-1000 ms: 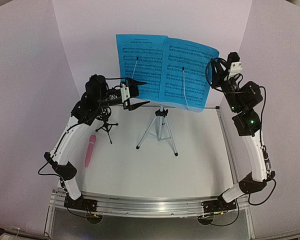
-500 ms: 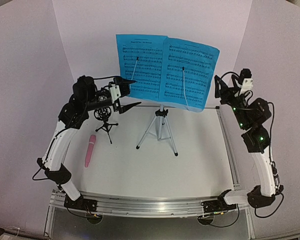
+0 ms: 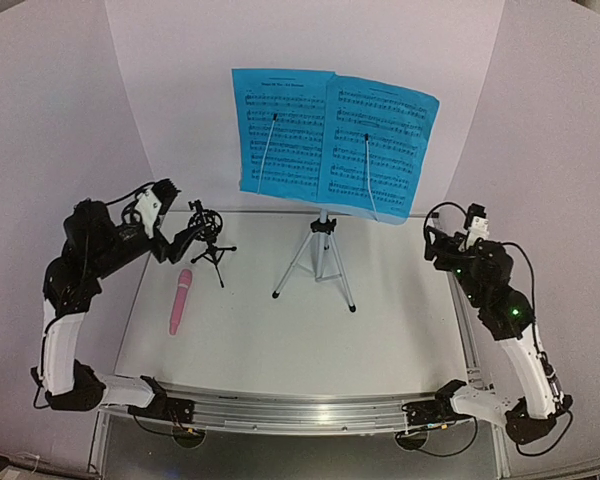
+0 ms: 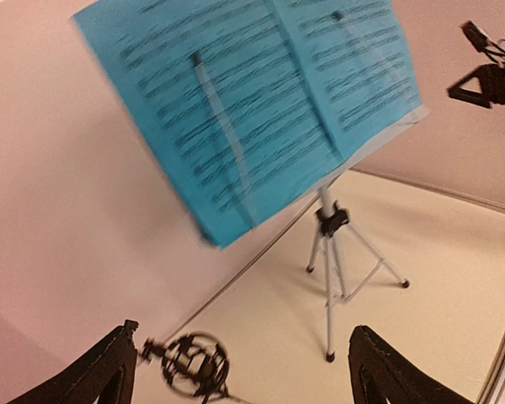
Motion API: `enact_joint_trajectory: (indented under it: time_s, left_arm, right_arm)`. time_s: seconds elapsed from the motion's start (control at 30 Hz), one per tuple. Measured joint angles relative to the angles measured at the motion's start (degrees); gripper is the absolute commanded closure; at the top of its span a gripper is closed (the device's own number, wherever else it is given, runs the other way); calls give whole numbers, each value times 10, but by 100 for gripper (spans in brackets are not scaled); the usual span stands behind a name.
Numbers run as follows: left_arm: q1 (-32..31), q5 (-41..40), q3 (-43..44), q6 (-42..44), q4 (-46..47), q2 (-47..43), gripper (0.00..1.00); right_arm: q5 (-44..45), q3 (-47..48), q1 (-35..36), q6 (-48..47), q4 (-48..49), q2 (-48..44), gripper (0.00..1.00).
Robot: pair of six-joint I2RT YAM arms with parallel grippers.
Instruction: Set up the instrument practice props
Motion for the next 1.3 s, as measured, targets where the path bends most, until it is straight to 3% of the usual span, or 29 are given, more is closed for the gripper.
enact_joint_trajectory:
  time_s: [0.27, 0.47, 0.7, 0.97, 1.3]
  left_arm:
    - [156, -82, -194, -76, -46, -148, 13]
    - [261, -87, -349, -146, -79, -146, 17]
    - [352, -44, -484, -187, -65, -18, 24]
    - [378, -36, -474, -175, 5, 231, 23]
    - [357, -53, -458, -136, 80, 343, 49]
  right_arm:
    - [6, -94, 0, 91, -101, 62, 17]
    - [6, -180, 0, 107, -107, 66, 15]
    - [-4, -337, 0, 82, -33, -23, 14]
    - [-8, -369, 0, 71, 30, -30, 14]
    - [-15, -369, 0, 66, 61, -15, 13]
